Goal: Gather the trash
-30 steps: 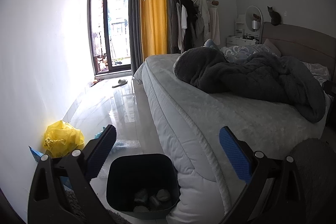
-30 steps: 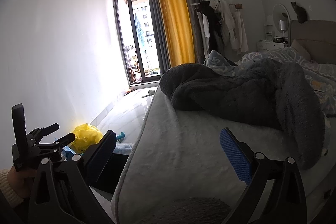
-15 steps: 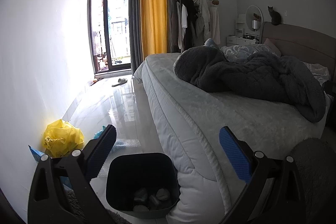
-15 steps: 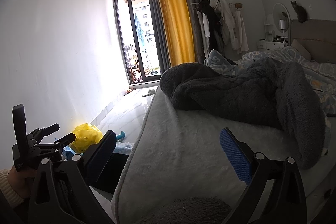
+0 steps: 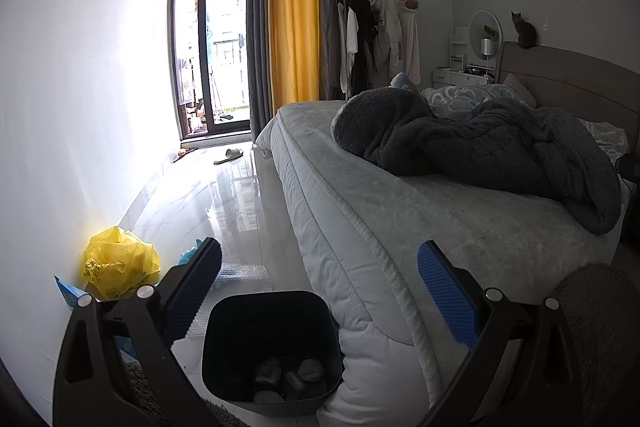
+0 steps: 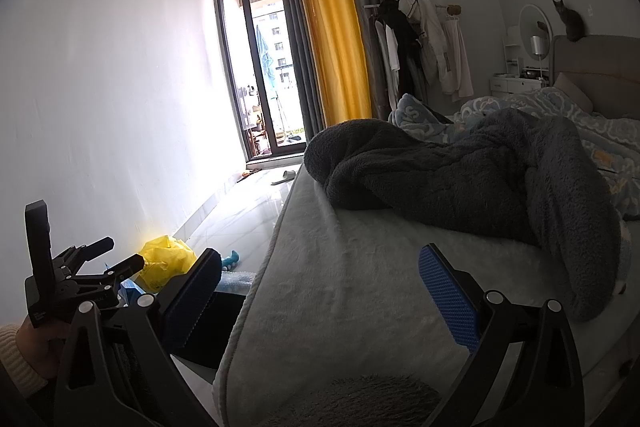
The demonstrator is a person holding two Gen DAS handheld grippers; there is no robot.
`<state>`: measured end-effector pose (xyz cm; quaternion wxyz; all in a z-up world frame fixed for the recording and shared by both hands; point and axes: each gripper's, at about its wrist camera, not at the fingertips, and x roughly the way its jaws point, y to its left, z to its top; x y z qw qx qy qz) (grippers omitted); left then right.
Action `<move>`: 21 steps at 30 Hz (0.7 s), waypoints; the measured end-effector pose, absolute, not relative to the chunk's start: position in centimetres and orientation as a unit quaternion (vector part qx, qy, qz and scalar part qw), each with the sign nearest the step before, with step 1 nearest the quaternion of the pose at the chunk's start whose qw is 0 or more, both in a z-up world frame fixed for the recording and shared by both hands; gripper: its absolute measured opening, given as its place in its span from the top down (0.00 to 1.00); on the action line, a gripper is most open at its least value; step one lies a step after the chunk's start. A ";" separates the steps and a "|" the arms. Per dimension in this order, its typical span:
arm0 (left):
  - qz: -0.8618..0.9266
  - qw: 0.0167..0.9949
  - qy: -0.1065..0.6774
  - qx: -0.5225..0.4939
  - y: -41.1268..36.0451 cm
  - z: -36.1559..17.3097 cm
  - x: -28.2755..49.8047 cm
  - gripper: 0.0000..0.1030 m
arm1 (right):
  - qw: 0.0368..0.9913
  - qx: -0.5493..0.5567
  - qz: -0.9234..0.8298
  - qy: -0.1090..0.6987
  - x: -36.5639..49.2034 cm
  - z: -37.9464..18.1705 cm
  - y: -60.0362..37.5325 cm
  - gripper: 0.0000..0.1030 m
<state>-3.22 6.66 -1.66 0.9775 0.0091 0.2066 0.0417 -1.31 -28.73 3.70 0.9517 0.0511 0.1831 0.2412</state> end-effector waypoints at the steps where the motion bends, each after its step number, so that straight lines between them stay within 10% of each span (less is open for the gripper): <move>1: 0.042 0.977 0.207 0.009 6.7 -1.6 -3.2 0.03 | 0.952 0.051 0.241 0.183 -1.3 3.7 -28.7 0.03; 21: 0.041 0.977 0.211 0.007 6.9 -2.0 -3.0 0.03 | 0.952 0.051 0.241 0.183 -1.4 3.7 -28.6 0.03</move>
